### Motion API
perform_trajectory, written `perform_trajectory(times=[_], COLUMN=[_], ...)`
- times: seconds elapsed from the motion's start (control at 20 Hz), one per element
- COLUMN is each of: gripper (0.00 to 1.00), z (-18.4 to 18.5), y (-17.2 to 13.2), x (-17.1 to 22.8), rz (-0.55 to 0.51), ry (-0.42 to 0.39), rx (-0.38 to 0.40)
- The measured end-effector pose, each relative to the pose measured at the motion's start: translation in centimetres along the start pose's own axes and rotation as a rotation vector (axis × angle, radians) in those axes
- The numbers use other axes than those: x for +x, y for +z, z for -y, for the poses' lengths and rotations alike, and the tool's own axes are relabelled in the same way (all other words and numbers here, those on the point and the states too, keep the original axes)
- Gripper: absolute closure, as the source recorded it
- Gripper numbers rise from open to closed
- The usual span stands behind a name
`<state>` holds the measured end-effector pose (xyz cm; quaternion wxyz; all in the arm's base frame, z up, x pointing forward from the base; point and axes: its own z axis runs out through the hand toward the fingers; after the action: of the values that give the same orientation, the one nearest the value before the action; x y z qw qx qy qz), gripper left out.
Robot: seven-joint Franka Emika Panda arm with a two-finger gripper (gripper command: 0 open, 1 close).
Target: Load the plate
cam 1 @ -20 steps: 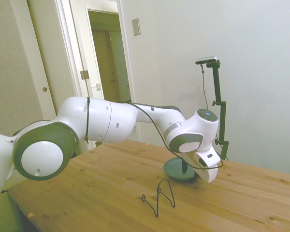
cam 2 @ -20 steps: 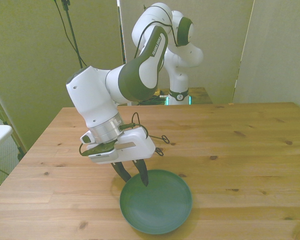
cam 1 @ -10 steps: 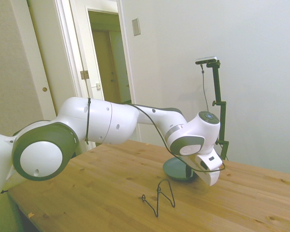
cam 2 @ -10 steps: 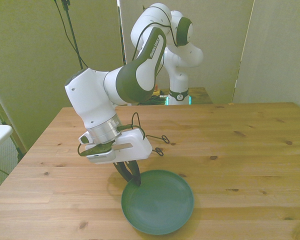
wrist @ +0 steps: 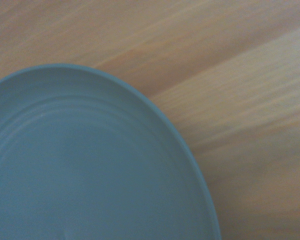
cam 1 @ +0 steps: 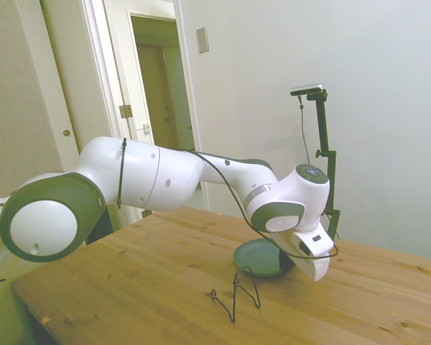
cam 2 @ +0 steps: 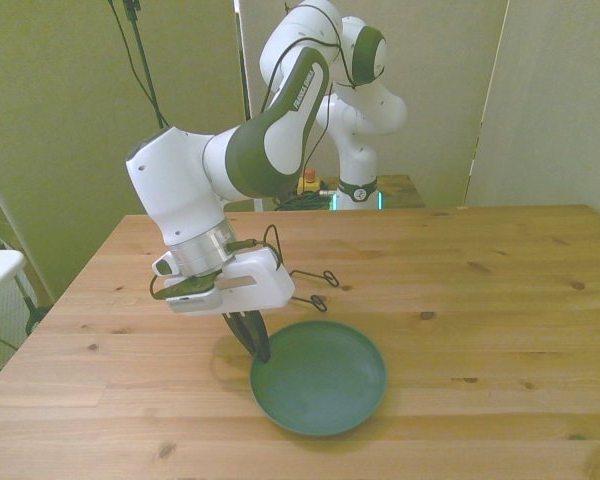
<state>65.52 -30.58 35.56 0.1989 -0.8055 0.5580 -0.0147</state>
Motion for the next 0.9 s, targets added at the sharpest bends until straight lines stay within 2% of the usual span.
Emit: perform_trajectory(times=[0.5,0.65,0.9], gripper=[1.00,1.00,1.00], z=[-4.9,-4.6,-2.2], y=[-14.3,-17.1,-21.2], x=[-2.5,-3.2,-6.0], rz=[-0.192,-0.241,-0.350], ry=[-0.005,-0.005,-0.016], rx=[0.016,0.008,-0.067])
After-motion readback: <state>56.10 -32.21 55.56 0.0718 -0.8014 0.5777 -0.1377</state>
